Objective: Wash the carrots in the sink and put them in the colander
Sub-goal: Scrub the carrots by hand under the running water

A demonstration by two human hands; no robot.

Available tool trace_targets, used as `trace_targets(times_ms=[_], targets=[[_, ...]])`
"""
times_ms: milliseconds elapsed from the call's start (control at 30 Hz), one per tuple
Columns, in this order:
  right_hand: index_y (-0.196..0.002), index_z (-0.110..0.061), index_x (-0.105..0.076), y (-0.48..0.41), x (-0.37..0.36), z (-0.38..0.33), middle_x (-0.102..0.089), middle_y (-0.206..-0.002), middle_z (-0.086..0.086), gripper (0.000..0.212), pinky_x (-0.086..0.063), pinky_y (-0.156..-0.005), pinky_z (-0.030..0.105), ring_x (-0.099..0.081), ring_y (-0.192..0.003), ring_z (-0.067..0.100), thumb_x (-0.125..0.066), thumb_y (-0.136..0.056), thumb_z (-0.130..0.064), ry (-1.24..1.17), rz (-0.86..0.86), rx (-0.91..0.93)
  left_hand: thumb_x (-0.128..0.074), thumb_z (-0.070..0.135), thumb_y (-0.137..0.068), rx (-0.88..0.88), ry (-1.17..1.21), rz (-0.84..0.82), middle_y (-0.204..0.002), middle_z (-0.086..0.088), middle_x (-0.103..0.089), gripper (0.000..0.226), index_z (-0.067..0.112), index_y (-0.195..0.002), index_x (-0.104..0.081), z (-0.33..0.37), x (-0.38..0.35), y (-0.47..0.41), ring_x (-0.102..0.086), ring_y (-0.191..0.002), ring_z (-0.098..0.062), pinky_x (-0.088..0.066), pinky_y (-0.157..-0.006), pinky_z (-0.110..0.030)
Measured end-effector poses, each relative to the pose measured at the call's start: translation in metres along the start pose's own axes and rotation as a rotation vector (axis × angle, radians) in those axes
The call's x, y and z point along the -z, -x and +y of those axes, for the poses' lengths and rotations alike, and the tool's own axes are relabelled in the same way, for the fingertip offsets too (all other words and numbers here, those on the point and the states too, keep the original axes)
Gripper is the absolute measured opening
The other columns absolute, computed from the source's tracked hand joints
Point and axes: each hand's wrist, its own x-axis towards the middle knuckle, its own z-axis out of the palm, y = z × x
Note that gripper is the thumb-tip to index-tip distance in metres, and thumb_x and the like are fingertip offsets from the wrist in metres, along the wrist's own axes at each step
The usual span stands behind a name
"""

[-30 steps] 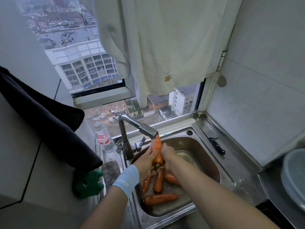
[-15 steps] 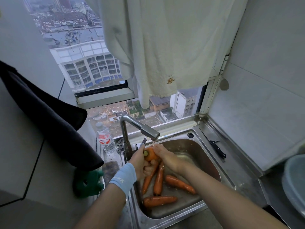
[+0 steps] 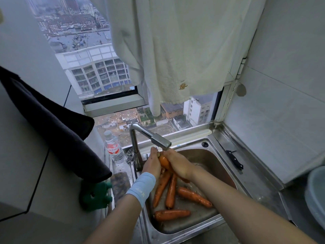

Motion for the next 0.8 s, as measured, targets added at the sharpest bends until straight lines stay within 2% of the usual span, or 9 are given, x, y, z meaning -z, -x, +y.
trace_targets(times_ms=[100, 200, 300, 367, 433, 500, 567, 700, 800], targets=[[-0.131, -0.034, -0.061, 0.004, 0.002, -0.006, -0.063, -0.134, -0.001, 0.039, -0.039, -0.113, 0.037, -0.056, -0.125, 0.016, -0.031, -0.108, -0.043, 0.086, 0.063, 0.016, -0.021, 0.052, -0.105, -0.167, -0.196, 0.011, -0.103, -0.008, -0.065, 0.046, 0.027, -0.128, -0.051, 0.007, 0.002, 0.002, -0.063, -0.092, -0.030, -0.048, -0.083, -0.036], [-0.140, -0.029, -0.054, 0.003, 0.006, -0.012, -0.058, -0.135, -0.003, 0.039, -0.036, -0.113, 0.032, -0.052, -0.127, 0.015, -0.027, -0.111, -0.031, 0.125, 0.002, 0.025, -0.046, 0.031, -0.103, -0.064, -0.014, -0.093, -0.123, -0.009, -0.061, 0.022, 0.025, -0.121, -0.056, 0.013, 0.004, -0.005, -0.059, -0.109, -0.030, -0.057, -0.090, -0.045], [-0.131, -0.030, -0.053, 0.001, 0.004, -0.015, -0.062, -0.130, -0.002, 0.038, -0.040, -0.111, 0.034, -0.058, -0.121, 0.015, -0.040, -0.101, -0.049, 0.075, -0.066, -0.015, -0.053, 0.034, -0.096, 0.170, 0.451, -0.065, -0.100, -0.012, -0.071, 0.023, 0.017, -0.106, -0.064, 0.021, 0.004, -0.008, -0.064, -0.096, -0.025, -0.054, -0.086, -0.039], [-0.133, -0.026, -0.051, -0.005, 0.005, -0.010, -0.066, -0.127, 0.005, 0.068, -0.046, -0.109, 0.044, -0.063, -0.118, 0.020, -0.053, -0.079, -0.067, 0.020, -0.142, -0.061, -0.049, 0.032, -0.100, 0.214, 0.511, 0.013, -0.090, -0.011, -0.069, 0.024, 0.013, -0.102, -0.064, 0.027, 0.004, -0.011, -0.064, -0.083, -0.024, -0.053, -0.081, -0.036], [-0.129, -0.024, -0.052, -0.004, 0.010, -0.009, -0.067, -0.125, 0.011, 0.064, -0.051, -0.106, 0.048, -0.067, -0.114, 0.026, -0.070, -0.076, -0.055, -0.003, -0.210, -0.096, -0.049, 0.034, -0.102, 0.273, 0.560, 0.065, -0.092, -0.013, -0.067, 0.026, 0.013, -0.103, -0.064, 0.032, 0.006, -0.013, -0.064, -0.082, -0.025, -0.056, -0.076, -0.036], [-0.116, -0.026, -0.059, -0.005, 0.018, -0.008, -0.070, -0.114, 0.008, 0.029, -0.057, -0.097, 0.040, -0.070, -0.099, 0.021, -0.073, -0.091, -0.032, 0.013, -0.226, -0.067, -0.054, 0.039, -0.101, 0.287, 0.615, 0.076, -0.098, -0.014, -0.070, 0.027, 0.015, -0.107, -0.064, 0.033, 0.010, -0.013, -0.068, -0.089, -0.028, -0.059, -0.078, -0.041], [-0.110, -0.029, -0.062, -0.004, 0.028, -0.007, -0.070, -0.104, 0.007, 0.011, -0.057, -0.087, 0.040, -0.069, -0.086, 0.021, -0.066, -0.099, -0.030, -0.005, -0.256, -0.026, -0.058, 0.040, -0.099, 0.199, 0.598, 0.011, -0.091, -0.012, -0.073, 0.030, 0.013, -0.108, -0.066, 0.026, 0.014, -0.017, -0.070, -0.089, -0.029, -0.059, -0.088, -0.048], [-0.122, -0.033, -0.065, -0.007, 0.034, -0.005, -0.071, -0.116, 0.017, 0.038, -0.056, -0.097, 0.053, -0.071, -0.104, 0.038, -0.059, -0.095, -0.059, 0.020, -0.284, -0.022, -0.057, 0.029, -0.100, 0.023, 0.412, -0.124, -0.079, -0.007, -0.072, 0.021, 0.018, -0.115, -0.068, 0.022, 0.017, -0.016, -0.068, -0.081, -0.025, -0.057, -0.092, -0.048], [-0.110, -0.028, -0.068, -0.008, 0.028, -0.010, -0.074, -0.089, 0.001, 0.043, -0.058, -0.080, 0.041, -0.073, -0.077, 0.006, -0.048, -0.098, -0.064, 0.137, -0.271, -0.023, -0.057, 0.037, -0.097, 0.021, 0.169, 0.032, -0.094, -0.010, -0.072, 0.014, 0.029, -0.093, -0.068, 0.025, 0.013, -0.016, -0.068, -0.093, -0.030, -0.056, -0.094, -0.049]])
